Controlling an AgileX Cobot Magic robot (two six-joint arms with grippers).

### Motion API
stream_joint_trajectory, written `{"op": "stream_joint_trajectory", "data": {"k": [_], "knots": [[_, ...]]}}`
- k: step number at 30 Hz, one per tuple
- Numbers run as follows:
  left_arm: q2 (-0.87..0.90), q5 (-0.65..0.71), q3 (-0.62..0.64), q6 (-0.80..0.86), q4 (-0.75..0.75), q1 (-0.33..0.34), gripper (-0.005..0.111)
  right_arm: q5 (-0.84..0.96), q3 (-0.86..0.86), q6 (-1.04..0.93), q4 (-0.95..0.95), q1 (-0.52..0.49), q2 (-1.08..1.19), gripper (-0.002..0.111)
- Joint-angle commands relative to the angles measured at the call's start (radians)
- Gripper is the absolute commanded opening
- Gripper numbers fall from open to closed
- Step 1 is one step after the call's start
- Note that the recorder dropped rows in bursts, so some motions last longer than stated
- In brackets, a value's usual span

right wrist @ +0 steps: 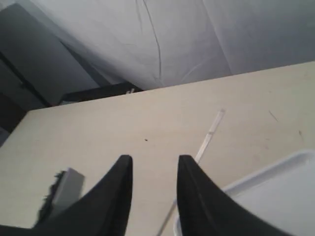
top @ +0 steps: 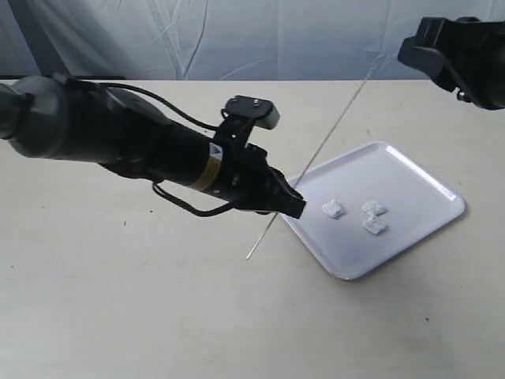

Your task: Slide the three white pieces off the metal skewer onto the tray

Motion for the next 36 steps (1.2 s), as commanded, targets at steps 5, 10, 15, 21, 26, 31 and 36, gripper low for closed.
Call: {"op": "stream_joint_trajectory", "data": {"k": [5, 10, 15, 21, 26, 31, 36], "knots": [[0.145, 0.010, -0.199, -0.008, -0.007, -0.074, 0.000, 0.123, -0.001, 0.183, -0.192, 0.001, -0.108, 0.030], [0.212, 0.006, -0.259, -0.019, -0.007, -0.087, 0.000, 0.123, -0.001, 0.261, -0.287, 0.001, -0.149, 0.030], [0.262, 0.013, -0.280, -0.019, -0.007, -0.089, 0.000, 0.138, -0.001, 0.279, -0.289, 0.001, -0.158, 0.030], [0.294, -0.012, -0.290, -0.021, -0.007, -0.089, 0.000, 0.156, -0.001, 0.285, -0.289, 0.001, -0.158, 0.030], [0.298, -0.028, -0.293, -0.021, -0.007, -0.089, 0.010, 0.156, -0.001, 0.295, -0.289, 0.001, -0.158, 0.030], [0.298, 0.011, -0.293, -0.021, -0.007, -0.089, 0.020, 0.160, -0.001, 0.300, -0.287, 0.001, -0.158, 0.030], [0.281, 0.019, -0.293, -0.010, -0.007, -0.070, 0.020, 0.196, -0.001, 0.300, -0.287, 0.001, -0.158, 0.030]]}}
